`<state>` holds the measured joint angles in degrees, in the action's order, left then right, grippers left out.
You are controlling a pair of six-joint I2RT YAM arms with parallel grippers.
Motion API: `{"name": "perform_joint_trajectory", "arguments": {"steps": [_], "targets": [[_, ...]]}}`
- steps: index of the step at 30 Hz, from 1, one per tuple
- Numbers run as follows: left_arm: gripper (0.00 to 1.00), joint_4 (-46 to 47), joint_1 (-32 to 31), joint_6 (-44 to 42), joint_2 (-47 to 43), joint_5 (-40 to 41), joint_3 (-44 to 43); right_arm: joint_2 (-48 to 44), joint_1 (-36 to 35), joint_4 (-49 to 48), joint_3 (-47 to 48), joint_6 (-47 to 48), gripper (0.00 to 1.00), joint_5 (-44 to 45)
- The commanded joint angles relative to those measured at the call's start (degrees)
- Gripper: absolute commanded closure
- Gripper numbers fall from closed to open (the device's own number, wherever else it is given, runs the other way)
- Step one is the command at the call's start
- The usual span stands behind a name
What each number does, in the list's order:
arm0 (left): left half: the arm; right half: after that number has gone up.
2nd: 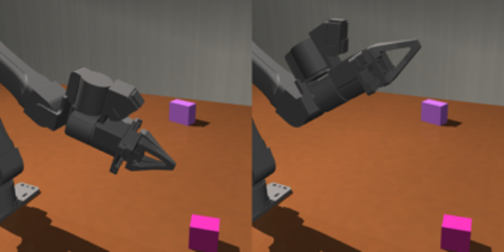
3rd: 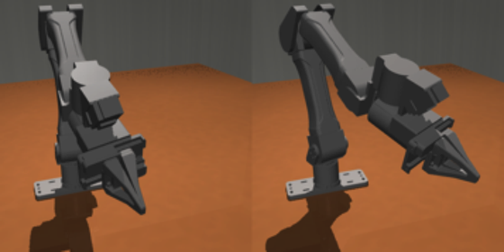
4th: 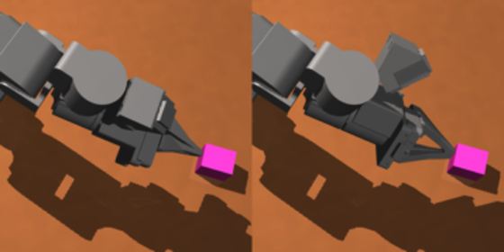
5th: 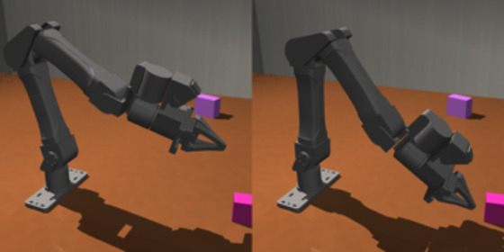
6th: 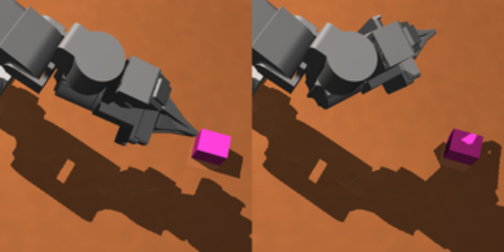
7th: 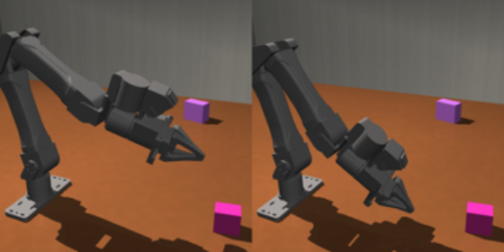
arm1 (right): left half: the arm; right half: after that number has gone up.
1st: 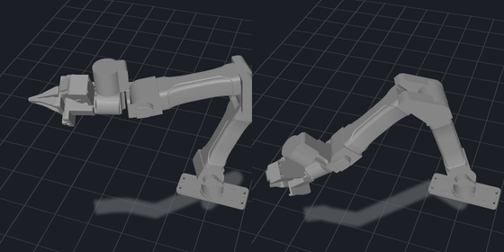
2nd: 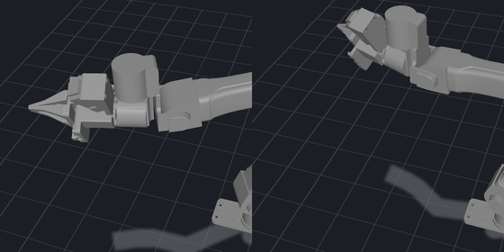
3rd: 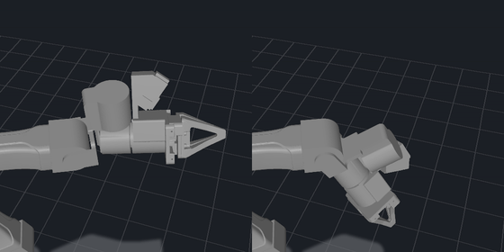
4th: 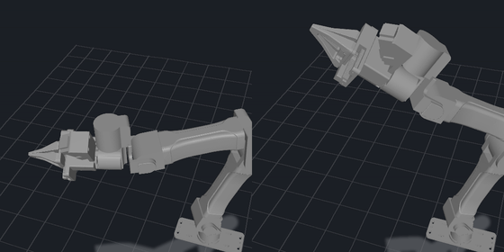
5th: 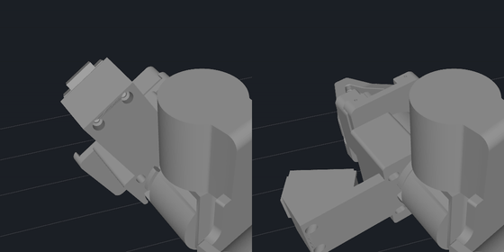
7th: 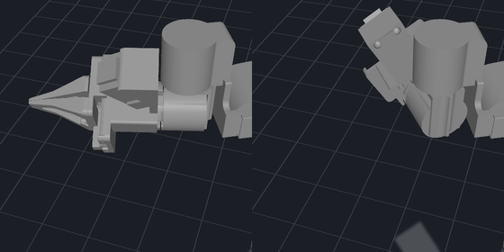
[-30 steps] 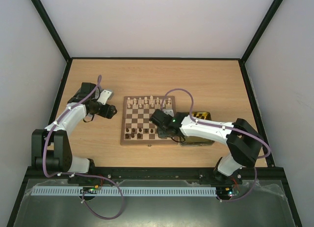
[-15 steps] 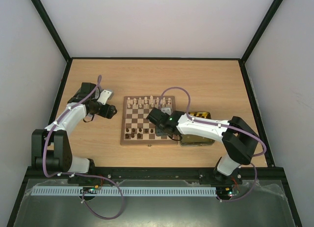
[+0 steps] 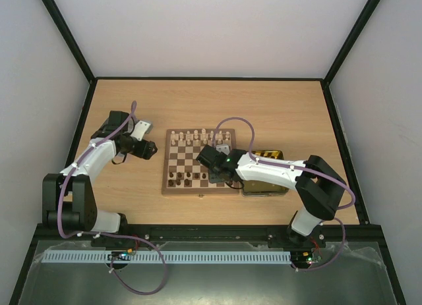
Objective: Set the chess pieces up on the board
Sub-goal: Place the chess piece on the chessboard.
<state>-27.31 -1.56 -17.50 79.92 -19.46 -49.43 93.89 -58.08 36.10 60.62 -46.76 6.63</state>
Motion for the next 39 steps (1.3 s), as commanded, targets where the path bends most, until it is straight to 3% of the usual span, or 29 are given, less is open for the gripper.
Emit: {"name": "perform_joint_trajectory", "arguments": {"steps": [1, 34, 39], "targets": [[0.21, -0.1, 0.3, -0.3, -0.1, -0.3, 0.5, 0.7, 0.4, -0.9, 0.2, 0.0, 0.98, 1.7], [0.21, 0.2, 0.3, -0.4, -0.1, -0.4, 0.6, 1.5, 1.6, -1.1, -1.0, 0.2, 0.87, 1.0], [0.21, 0.0, 0.3, -0.3, -0.2, -0.5, 0.5, 0.7, 1.6, -0.3, -0.4, 0.3, 0.76, 1.9]]}}
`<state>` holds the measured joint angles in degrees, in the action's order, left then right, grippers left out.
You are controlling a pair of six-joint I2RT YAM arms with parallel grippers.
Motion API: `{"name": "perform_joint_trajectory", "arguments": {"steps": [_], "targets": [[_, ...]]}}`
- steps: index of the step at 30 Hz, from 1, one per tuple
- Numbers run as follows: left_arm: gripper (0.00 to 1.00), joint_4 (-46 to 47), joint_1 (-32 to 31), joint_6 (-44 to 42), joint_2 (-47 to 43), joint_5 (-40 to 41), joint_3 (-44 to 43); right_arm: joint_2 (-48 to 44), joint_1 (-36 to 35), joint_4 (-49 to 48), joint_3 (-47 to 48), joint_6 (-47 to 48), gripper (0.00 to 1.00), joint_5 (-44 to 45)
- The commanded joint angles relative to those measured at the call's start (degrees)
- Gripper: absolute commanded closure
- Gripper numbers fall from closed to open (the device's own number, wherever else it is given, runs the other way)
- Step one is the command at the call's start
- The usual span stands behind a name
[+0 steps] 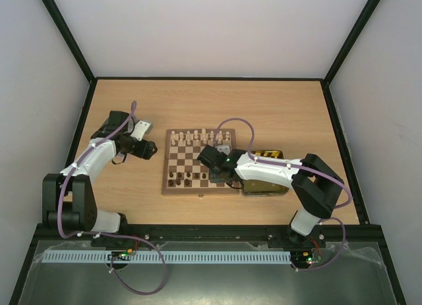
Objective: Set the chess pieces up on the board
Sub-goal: Place the chess piece on the chessboard, then pick up the chess piece from the storage box.
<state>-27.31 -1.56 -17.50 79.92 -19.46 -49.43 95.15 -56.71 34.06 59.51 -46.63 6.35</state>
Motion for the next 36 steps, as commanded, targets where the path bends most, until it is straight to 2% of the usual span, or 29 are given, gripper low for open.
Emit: {"name": "perform_joint_trajectory", "arguments": {"steps": [1, 5, 14, 26, 36], "targets": [[0.21, 0.0, 0.3, -0.4, -0.3, -0.4, 0.5, -0.8, 0.2, 2.1, 1.0, 0.1, 0.74, 2.6], [0.21, 0.0, 0.3, -0.3, -0.4, -0.6, 0.3, -2.0, 0.2, 3.0, 2.2, 0.3, 0.68, 3.5], [0.21, 0.0, 0.3, -0.4, -0.5, -0.5, 0.5, -6.0, 1.5, 5.4, 4.9, 0.6, 0.68, 6.5], [0.21, -0.1, 0.3, -0.4, -0.4, -0.5, 0.5, -13.0, 19.7, 3.6, -1.9, 8.3, 0.67, 1.9], [0.21, -0.2, 0.4, -0.4, 0.0, -0.5, 0.4, -10.0, 23.0, 1.5, -3.0, 10.0, 0.68, -0.3]]}}
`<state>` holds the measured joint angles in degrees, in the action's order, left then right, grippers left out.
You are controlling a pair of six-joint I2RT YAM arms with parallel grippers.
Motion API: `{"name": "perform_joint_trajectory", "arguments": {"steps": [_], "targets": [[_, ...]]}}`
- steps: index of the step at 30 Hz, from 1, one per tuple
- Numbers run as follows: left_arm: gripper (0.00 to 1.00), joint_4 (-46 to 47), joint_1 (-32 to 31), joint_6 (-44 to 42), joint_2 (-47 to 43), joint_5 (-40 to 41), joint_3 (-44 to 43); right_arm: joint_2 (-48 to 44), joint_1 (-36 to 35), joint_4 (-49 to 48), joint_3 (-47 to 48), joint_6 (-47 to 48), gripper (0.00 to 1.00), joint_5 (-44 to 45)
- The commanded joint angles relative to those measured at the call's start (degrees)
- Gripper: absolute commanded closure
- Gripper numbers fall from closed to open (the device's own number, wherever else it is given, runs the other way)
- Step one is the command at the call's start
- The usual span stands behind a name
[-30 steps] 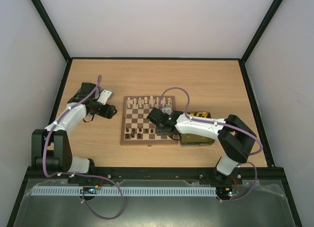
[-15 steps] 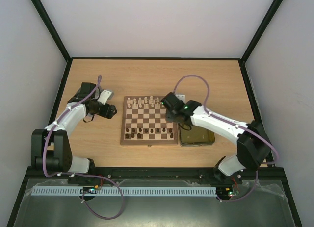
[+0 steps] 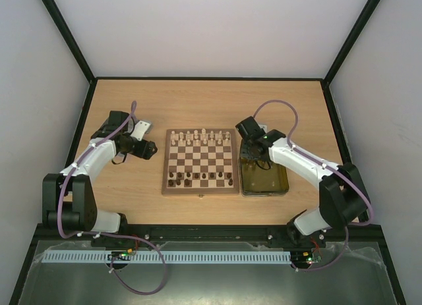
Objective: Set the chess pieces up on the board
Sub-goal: Pick up the chess piece from the storage box.
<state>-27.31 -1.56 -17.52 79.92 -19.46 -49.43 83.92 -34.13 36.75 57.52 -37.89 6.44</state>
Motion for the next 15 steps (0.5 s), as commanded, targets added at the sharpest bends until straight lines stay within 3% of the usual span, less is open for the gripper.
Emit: {"name": "perform_joint_trajectory", "arguments": {"steps": [1, 15], "targets": [[0.21, -0.1, 0.3, -0.4, 0.0, -0.5, 0.3, 1.5, 0.5, -1.4, -1.1, 1.2, 0.68, -0.6], [0.21, -0.1, 0.3, -0.4, 0.0, -0.7, 0.2, 4.9, 0.7, -4.0, -2.4, 1.2, 0.72, -0.9]]}}
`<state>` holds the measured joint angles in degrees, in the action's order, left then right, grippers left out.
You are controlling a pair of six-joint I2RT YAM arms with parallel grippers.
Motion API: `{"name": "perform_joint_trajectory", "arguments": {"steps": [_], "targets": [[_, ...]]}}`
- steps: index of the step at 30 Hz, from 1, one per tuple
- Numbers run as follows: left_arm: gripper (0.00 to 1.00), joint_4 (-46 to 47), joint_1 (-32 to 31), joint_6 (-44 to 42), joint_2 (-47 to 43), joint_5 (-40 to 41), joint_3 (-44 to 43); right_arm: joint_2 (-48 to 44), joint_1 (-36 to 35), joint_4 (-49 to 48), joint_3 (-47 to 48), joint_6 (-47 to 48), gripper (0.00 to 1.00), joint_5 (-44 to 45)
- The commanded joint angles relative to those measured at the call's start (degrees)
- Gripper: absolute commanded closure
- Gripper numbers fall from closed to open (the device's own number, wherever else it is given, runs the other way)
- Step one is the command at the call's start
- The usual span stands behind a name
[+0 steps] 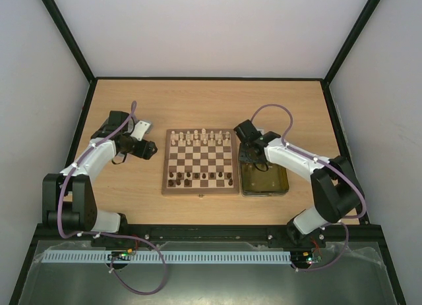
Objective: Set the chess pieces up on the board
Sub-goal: Pick up the chess piece from the storage box, then place the chess piece on the chessboard.
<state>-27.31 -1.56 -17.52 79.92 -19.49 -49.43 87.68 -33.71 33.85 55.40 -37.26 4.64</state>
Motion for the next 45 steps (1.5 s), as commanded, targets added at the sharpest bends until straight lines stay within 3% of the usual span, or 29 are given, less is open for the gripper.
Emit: {"name": "perform_joint_trajectory", "arguments": {"steps": [1, 13, 20, 37, 40, 45], "targets": [[0.21, -0.1, 0.3, -0.3, 0.0, -0.7, 0.2, 1.3, 0.3, -1.1, -0.2, 0.6, 0.72, 1.0], [0.21, -0.3, 0.3, -0.3, -0.1, -0.6, 0.2, 3.5, 1.1, -3.6, -1.3, 0.6, 0.76, 1.2], [0.21, -0.3, 0.3, -0.3, -0.1, -0.6, 0.2, 3.3, 1.3, -4.2, -1.9, 0.6, 0.86, 0.9], [0.21, -0.1, 0.3, -0.3, -0.1, -0.6, 0.3, -4.6, 1.2, 1.5, 1.2, 0.5, 0.98, 1.0], [0.21, 0.1, 0.3, -0.3, 0.0, -0.5, 0.3, -6.0, -2.2, 3.2, 3.3, -0.5, 0.98, 0.9], [0.21, 0.1, 0.3, -0.2, 0.2, -0.4, 0.2, -3.4, -16.0, 7.7, 11.0, -4.5, 0.98, 4.8]]}}
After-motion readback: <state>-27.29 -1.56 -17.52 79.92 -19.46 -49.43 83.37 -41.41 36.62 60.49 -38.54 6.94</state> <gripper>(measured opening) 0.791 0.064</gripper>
